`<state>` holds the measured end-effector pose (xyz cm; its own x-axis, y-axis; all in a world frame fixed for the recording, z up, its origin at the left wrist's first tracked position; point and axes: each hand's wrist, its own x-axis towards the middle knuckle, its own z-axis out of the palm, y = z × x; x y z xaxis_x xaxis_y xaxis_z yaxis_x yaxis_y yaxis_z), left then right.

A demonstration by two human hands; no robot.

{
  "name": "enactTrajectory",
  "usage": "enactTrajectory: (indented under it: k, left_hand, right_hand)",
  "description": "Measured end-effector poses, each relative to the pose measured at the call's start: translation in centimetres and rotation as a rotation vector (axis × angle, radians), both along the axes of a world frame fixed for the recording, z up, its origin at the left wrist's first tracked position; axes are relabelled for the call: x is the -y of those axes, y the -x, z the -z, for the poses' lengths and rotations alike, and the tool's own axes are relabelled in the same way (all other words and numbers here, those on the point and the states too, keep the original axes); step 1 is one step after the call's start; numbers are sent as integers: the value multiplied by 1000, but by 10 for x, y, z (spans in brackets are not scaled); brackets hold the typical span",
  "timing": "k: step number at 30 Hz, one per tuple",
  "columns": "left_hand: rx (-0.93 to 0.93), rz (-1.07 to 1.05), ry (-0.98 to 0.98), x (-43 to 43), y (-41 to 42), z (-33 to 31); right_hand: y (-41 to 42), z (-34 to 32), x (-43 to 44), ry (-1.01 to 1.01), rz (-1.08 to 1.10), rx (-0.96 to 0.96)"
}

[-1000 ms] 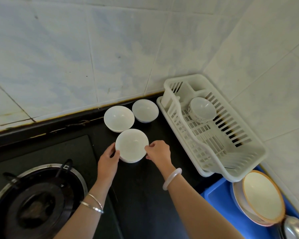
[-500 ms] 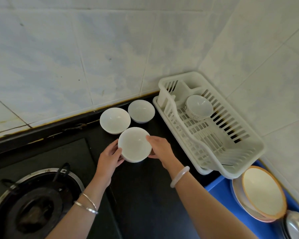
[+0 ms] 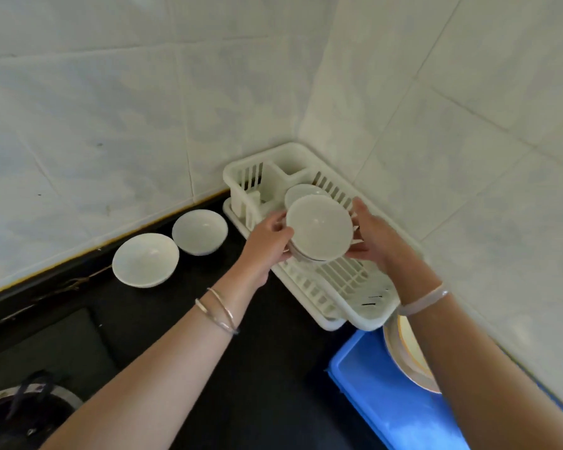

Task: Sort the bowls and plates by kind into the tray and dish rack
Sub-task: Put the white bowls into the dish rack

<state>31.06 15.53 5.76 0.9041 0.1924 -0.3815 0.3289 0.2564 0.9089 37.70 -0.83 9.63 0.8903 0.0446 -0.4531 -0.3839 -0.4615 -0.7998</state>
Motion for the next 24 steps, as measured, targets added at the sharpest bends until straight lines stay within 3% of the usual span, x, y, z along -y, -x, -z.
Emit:
enactTrajectory:
  k: [8,24]
  left_hand:
    - [-161,259,40,80,-72,28]
    - [-307,355,-133,112,-110,76]
  right_hand:
    - [-46,32,70,59,121,-158]
    - [-97,99,91,277,70,-194]
